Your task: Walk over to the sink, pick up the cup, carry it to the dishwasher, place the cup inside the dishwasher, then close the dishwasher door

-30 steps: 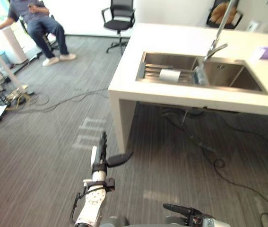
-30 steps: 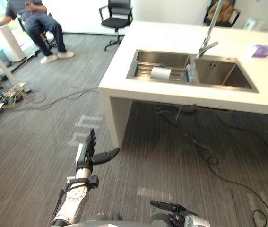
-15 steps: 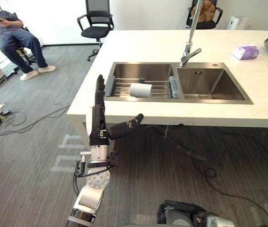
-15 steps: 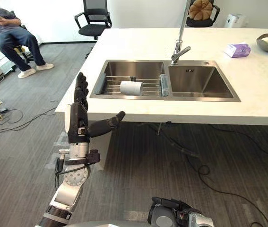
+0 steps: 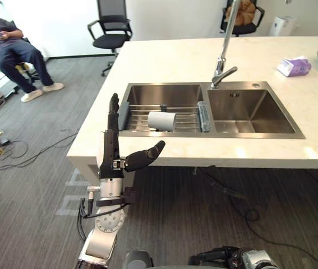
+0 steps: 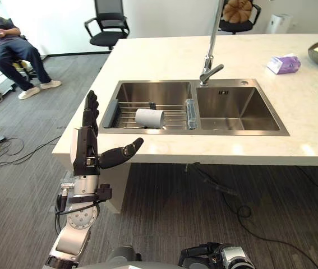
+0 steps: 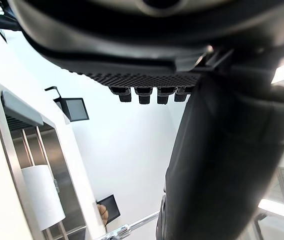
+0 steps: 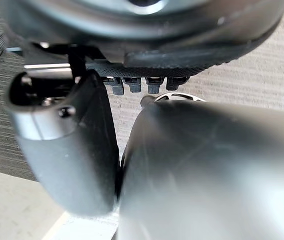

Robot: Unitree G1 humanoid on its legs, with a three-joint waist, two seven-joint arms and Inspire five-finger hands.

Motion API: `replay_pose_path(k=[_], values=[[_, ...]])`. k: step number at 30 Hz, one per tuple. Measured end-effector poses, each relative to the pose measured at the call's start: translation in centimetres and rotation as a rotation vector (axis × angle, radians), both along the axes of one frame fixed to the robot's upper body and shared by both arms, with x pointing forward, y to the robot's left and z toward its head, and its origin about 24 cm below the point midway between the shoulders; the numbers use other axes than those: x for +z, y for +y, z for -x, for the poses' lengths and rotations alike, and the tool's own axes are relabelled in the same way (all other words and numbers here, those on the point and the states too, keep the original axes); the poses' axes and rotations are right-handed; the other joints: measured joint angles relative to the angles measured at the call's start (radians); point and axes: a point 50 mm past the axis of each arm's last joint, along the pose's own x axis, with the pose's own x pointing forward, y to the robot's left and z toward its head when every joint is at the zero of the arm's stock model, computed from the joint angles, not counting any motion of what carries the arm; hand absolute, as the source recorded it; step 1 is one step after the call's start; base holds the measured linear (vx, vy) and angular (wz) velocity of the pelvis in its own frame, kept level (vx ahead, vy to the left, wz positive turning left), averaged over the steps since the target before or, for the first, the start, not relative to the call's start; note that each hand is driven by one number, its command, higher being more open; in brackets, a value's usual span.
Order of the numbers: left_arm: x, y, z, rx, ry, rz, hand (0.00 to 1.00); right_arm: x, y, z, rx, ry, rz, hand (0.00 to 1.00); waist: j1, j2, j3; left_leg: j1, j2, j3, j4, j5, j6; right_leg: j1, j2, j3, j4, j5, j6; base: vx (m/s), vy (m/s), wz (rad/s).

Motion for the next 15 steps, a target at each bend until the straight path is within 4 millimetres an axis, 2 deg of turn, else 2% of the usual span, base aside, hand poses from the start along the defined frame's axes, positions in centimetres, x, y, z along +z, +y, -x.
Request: replay_pose_path(k=[3,10,15], values=[[0.6,-0.6,-1.0,-0.026,0.011,-0.046,1.00,0.0,0.0,0.0,-0.003,0.007,0.005,1.00,-0.016,0.002,-0.002,0.053,-0.045,0.007,-0.092,0.022,0.016,0.036,-0.028,0.002,-0.056,0.009,0.013,0.19,0.127,0.00],[2.2,-0.3,-2.6,-0.023,-0.033,-0.170,1.00,-0.1,0.2,0.4,-0.035,0.016,0.011,1.00,-0.017,0.000,-0.004,0.120,-0.056,0.000,-0.157,0.024,0.012,0.094,-0.028,-0.009,-0.093,0.002,0.031,0.08,0.028,0.04],[2.4,0.0,-3.9,0.019,-0.040,-0.450,1.00,-0.2,0.0,0.7,-0.047,0.023,0.031,1.00,-0.025,-0.002,-0.013,0.144,-0.053,0.006,-0.187,0.034,0.004,0.107,-0.020,-0.002,-0.103,0.002,0.031,-0.01,-0.023,-0.04]])
